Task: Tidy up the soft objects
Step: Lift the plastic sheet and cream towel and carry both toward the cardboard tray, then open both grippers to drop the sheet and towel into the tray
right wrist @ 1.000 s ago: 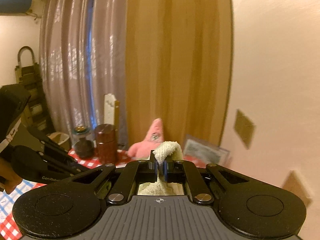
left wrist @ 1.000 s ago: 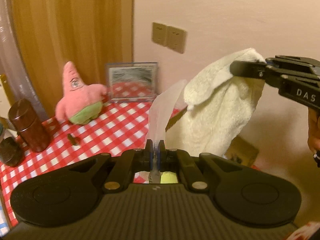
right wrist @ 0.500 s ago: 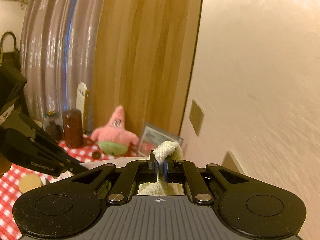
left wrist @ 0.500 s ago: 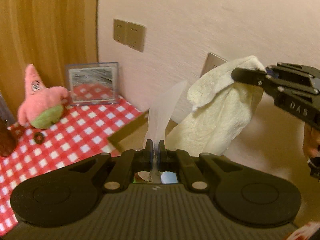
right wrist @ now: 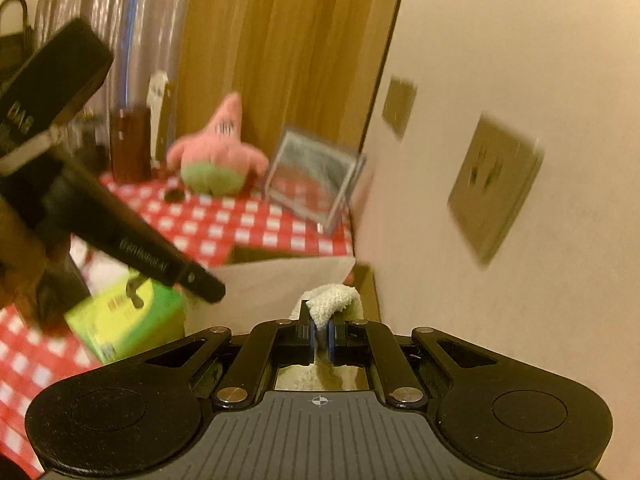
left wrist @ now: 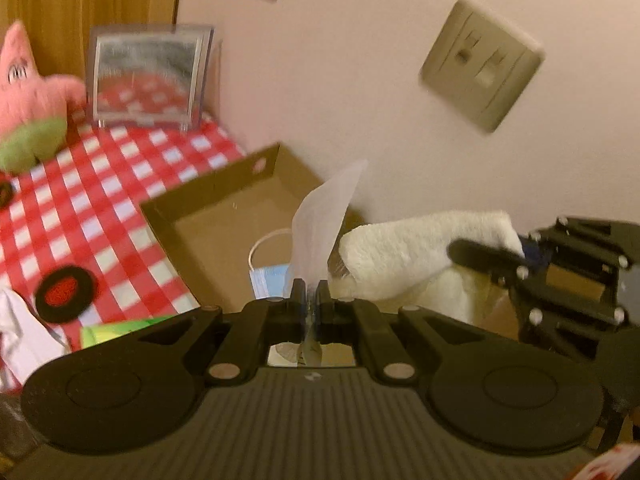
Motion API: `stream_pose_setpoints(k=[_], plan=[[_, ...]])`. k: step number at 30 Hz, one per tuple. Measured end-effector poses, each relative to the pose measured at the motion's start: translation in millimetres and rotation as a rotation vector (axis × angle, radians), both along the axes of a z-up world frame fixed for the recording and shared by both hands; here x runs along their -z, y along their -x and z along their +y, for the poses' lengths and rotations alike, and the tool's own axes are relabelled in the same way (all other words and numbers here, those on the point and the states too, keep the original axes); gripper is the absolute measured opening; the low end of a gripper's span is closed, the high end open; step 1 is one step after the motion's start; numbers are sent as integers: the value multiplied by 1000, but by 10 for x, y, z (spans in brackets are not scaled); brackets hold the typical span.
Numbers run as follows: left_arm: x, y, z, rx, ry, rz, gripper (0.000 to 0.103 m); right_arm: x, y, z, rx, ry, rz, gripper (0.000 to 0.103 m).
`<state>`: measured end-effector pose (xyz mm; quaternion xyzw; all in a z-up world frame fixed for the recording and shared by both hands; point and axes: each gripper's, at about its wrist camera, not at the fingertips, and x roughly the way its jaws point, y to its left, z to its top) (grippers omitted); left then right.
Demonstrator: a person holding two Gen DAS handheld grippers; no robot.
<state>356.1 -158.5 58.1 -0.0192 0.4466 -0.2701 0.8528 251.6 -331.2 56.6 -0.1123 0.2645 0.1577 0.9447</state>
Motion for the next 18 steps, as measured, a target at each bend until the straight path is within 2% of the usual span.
stream_pose_setpoints(k=[4,8,9,11,13,18], plan=[[327,-92,-72,-13,-5,42,4,334,-70,-2,0,14,70,6],[503,-149,-135,-11,-12,58,7,605,-160,-35,10,6,138,6],[525,-154,-143,-13,-15,58,10,673,-192,-34,11,6,159,6],[549,-162,-137,-10,-9,57,25,777,-229,-31,11,0,193,6],[532,-151,-110,-3,1,54,31,855,-242,-35,6,-7,218,6],[418,-69,59,-25,11,29,31,1000,-293,-60,-3,-56,281,6]])
